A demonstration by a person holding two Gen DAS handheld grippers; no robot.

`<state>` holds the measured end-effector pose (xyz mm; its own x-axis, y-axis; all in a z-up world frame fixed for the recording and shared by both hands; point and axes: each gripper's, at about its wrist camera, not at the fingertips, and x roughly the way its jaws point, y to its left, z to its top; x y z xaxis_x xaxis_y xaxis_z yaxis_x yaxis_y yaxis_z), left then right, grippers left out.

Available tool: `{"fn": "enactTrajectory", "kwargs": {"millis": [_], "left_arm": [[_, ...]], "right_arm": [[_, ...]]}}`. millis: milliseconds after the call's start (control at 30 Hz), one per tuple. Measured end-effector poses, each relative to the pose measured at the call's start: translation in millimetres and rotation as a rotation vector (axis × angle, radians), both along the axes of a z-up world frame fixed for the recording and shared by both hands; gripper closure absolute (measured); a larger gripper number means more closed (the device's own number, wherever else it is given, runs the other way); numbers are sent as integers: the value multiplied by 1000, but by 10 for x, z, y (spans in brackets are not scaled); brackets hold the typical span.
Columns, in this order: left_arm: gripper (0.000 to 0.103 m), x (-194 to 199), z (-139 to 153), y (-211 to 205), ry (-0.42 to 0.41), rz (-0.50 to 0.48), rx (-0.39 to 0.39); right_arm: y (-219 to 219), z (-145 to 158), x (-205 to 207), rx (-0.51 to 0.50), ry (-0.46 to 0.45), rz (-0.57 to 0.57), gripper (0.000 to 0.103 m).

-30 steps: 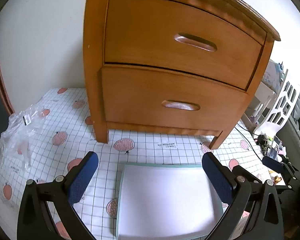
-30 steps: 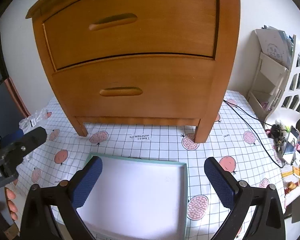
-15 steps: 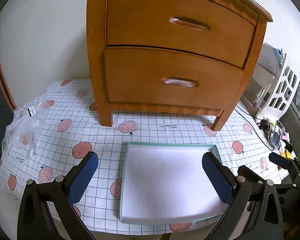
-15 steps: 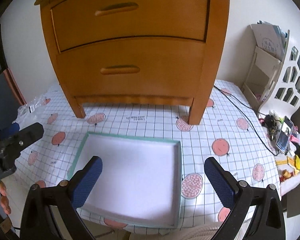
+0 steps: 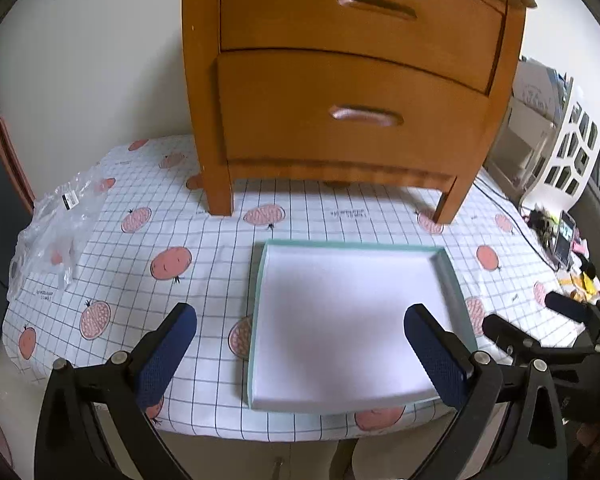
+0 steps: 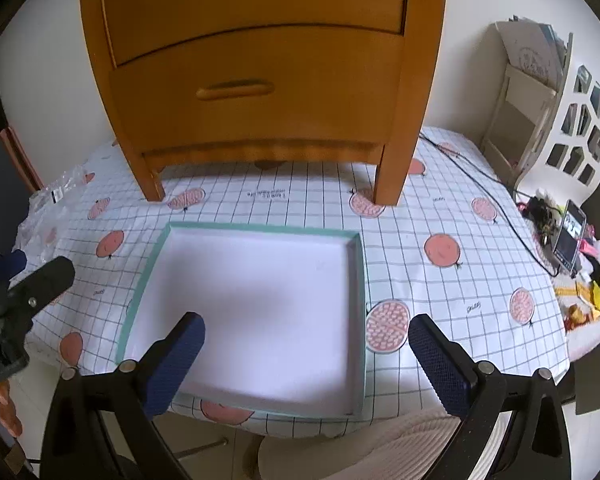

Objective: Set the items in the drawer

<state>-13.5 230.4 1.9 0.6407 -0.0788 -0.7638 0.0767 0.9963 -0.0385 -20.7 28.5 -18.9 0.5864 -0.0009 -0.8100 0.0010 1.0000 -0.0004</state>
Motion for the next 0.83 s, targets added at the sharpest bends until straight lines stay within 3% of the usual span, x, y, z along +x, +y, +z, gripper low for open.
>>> {"fn": "enactTrajectory", "kwargs": {"millis": [300, 833], "left_arm": [[0, -53, -143, 1, 31, 1, 6], [0, -76, -125, 76, 6, 37, 3]], "right_arm": [[-24, -26, -32, -6, 3, -11, 0], [-48, -69, -56, -20, 19, -26, 0]]}}
